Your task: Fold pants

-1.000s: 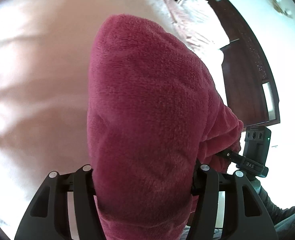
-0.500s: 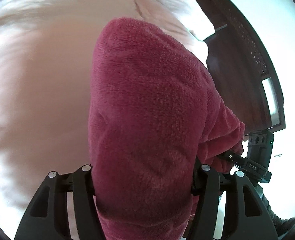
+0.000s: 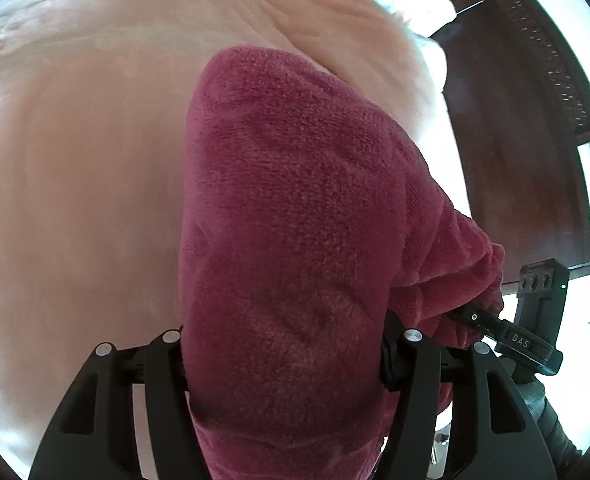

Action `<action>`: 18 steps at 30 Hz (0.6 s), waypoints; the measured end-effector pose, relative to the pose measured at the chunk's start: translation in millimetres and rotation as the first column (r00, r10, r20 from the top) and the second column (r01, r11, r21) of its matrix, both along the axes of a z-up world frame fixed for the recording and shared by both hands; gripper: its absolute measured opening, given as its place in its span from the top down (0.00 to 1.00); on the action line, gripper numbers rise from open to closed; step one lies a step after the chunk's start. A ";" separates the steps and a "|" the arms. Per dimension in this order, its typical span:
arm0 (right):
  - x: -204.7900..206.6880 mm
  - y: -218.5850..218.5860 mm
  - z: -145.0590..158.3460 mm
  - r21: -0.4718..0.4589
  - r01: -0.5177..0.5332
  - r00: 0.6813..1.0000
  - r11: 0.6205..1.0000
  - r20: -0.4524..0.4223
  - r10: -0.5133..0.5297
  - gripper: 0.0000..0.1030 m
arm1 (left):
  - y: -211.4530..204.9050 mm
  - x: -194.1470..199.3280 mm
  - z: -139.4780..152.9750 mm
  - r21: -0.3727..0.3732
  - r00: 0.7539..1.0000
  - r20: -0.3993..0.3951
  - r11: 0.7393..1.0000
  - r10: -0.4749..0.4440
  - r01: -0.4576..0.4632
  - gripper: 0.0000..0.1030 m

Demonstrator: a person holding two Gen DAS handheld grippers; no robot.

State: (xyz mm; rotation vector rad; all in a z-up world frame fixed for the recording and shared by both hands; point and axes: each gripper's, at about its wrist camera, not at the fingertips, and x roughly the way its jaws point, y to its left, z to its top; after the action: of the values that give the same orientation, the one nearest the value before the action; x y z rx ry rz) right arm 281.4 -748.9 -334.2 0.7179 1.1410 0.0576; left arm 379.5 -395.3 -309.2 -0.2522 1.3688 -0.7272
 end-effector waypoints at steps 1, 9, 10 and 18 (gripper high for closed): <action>5.0 -1.3 -5.5 -0.003 -0.002 1.000 1.000 -0.003 0.002 0.55 | -1.7 3.0 -5.4 0.010 1.000 -0.002 1.000 0.001 -0.001 0.41; -0.6 18.0 -8.9 -0.021 -0.010 1.000 1.000 -0.028 0.009 0.48 | -21.3 16.6 -28.3 0.081 1.000 0.000 0.996 0.021 -0.021 0.26; -2.6 20.1 -8.2 -0.025 -0.014 1.000 1.000 -0.027 0.014 0.48 | -24.9 17.6 -27.3 0.095 1.000 0.009 0.995 0.018 -0.019 0.23; -14.9 13.3 22.2 -0.072 0.013 1.000 0.997 0.007 -0.013 0.43 | -27.2 11.8 9.1 0.189 0.992 0.122 0.982 -0.006 -0.018 0.18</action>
State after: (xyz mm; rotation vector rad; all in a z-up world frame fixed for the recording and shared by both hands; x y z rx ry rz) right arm 266.5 -735.6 -312.0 0.6609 1.1266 0.0077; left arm 391.3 -422.5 -300.0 -0.0591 1.3097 -0.5924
